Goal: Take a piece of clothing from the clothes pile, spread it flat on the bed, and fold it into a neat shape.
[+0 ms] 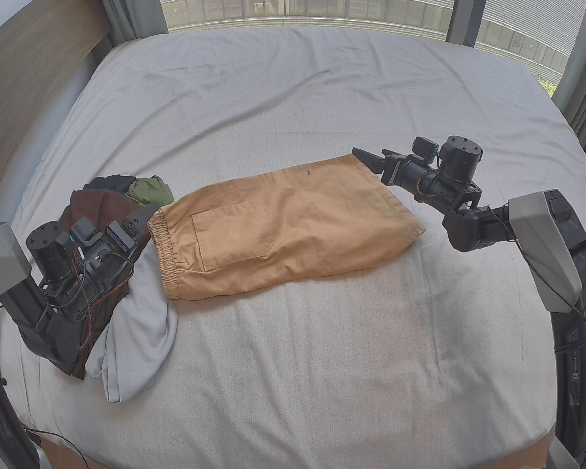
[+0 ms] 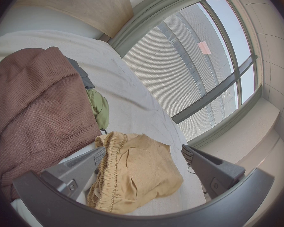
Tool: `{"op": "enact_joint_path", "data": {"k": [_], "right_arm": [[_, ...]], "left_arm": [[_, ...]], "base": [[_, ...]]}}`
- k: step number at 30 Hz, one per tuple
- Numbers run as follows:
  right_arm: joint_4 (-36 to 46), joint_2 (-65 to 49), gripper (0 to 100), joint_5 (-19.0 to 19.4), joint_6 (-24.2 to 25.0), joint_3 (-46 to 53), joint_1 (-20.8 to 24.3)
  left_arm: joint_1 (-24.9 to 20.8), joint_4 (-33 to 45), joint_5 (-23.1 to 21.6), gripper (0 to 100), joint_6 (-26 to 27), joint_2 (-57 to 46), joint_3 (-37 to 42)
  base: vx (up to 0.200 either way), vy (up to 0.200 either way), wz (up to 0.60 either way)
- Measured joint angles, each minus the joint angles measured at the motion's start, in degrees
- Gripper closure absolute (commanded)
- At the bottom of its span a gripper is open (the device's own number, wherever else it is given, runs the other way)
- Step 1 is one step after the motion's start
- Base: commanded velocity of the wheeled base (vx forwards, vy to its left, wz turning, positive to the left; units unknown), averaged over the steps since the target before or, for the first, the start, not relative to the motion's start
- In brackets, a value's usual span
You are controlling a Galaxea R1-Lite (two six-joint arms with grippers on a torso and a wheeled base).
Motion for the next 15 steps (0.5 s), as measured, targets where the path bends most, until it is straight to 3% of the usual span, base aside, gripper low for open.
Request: {"op": "enact_joint_path", "data": {"k": [15], "right_arm": [[-19.3, -12.0, 0, -0.4, 0.3, 36.0, 6.4]], "left_arm": [[-4.9, 0.0, -0.6, 0, 0.7, -7.4, 5.2]], "base": [[0.0, 0.0, 0.0]]}}
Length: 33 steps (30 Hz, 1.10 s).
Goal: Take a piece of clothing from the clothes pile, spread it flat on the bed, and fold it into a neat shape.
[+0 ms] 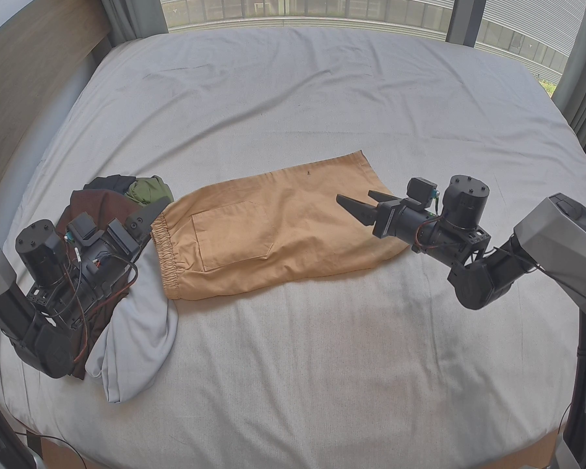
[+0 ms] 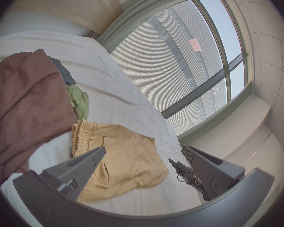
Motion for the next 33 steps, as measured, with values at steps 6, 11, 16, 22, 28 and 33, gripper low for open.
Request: {"op": "enact_joint_path", "data": {"k": [6, 11, 16, 22, 28, 33], "right_arm": [[-7.2, -3.8, 0, -1.2, 2.4, 10.6, 2.3], [-12.2, -5.0, 0, -1.3, 5.3, 16.2, 2.6], [-12.3, -5.6, 0, -1.2, 6.3, 19.2, 2.4], [-9.9, -5.5, 0, -1.2, 6.4, 21.9, 2.1], [-7.9, -4.9, 0, -1.2, 6.4, 22.9, 2.0], [-6.2, -4.5, 0, -1.2, 6.4, 23.8, 1.6]], "left_arm": [[-2.5, 0.0, 0.0, 0, 2.9, -1.4, 2.0], [-3.4, -0.1, 0.0, 0, 4.5, -1.5, 3.0], [-4.2, 0.0, 0.0, 0, 10.0, -0.7, 4.3], [-4.6, -0.2, 0.3, 0, 14.2, 1.5, 4.9], [-4.6, -0.2, 0.3, 0, 14.3, 2.3, 5.1], [-4.5, -0.2, 0.3, 0, 14.2, 2.5, 5.0]], "base": [[0.0, 0.0, 0.0], [0.0, 0.0, 0.0], [0.0, 0.0, 0.0], [0.0, 0.0, 0.0], [0.0, 0.0, 0.0], [0.0, 0.0, 0.0]]}}
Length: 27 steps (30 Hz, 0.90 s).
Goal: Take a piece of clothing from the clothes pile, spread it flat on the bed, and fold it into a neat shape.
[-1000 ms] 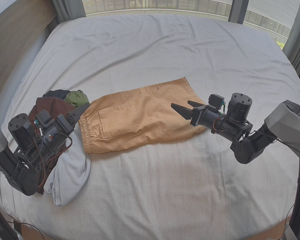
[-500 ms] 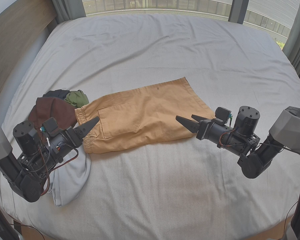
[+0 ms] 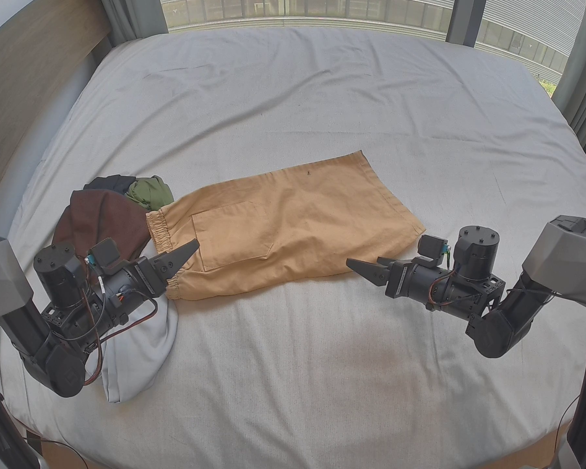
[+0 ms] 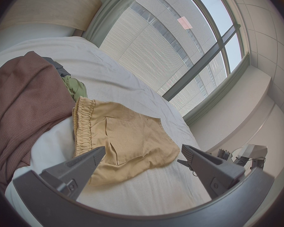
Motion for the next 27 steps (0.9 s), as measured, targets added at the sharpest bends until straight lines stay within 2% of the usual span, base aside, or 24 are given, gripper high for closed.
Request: {"op": "enact_joint_path", "data": {"k": [21, 27], "right_arm": [[1.4, 5.3, 0, -0.2, -0.2, -2.0, -2.8], [0.4, 8.0, 0, -1.7, 0.0, -4.8, -2.6]], "left_arm": [[0.3, 0.0, 0.1, 0, 0.0, 0.2, -0.2], [0.3, 0.0, 0.1, 0, 0.0, 0.2, -0.3]], "base": [[0.0, 0.0, 0.0], [0.0, 0.0, 0.0]]}}
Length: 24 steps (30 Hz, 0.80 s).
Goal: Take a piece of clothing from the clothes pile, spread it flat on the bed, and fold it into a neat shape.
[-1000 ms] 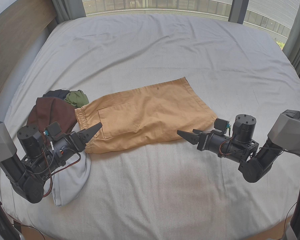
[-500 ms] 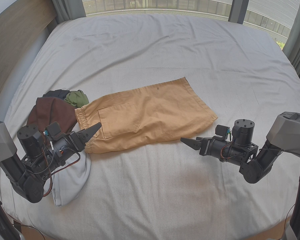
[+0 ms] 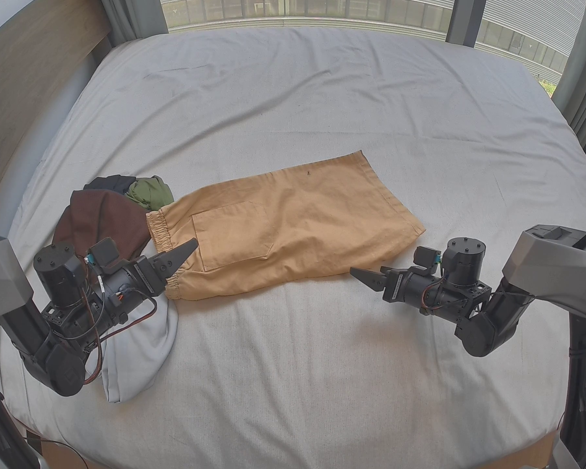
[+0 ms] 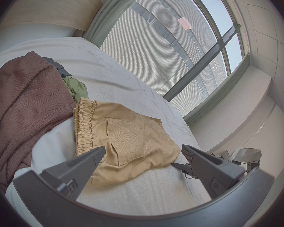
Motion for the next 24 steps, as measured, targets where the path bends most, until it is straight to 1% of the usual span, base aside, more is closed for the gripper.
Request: {"op": "enact_joint_path", "data": {"k": [4, 8, 11, 16, 19, 24], "right_arm": [[-0.8, 1.4, 0, -0.2, 0.1, -1.6, 0.2], [-4.0, 3.5, 0, -0.3, 1.1, -4.1, 0.4], [-6.1, 5.1, 0, -0.4, 3.3, -6.2, 0.4], [-7.1, 6.6, 0, -0.5, 7.0, -8.4, 1.4], [-8.4, 7.1, 0, -0.5, 8.1, -9.1, 2.2], [-9.9, 8.4, 0, -0.8, 8.4, -10.7, 3.0]], "left_arm": [[0.1, 0.0, 0.0, 0, 0.0, 0.0, 0.0], [0.1, 0.0, 0.0, 0, 0.0, 0.0, -0.1], [0.1, 0.0, 0.0, 0, 0.0, 0.0, -0.1], [0.1, 0.0, 0.0, 0, 0.0, 0.0, -0.1], [0.0, 0.0, 0.0, 0, 0.0, 0.0, -0.1], [0.0, 0.0, 0.0, 0, 0.0, 0.0, 0.0]], "base": [[0.0, 0.0, 0.0], [0.0, 0.0, 0.0], [0.0, 0.0, 0.0], [0.0, 0.0, 0.0], [0.0, 0.0, 0.0], [0.0, 0.0, 0.0]]}}
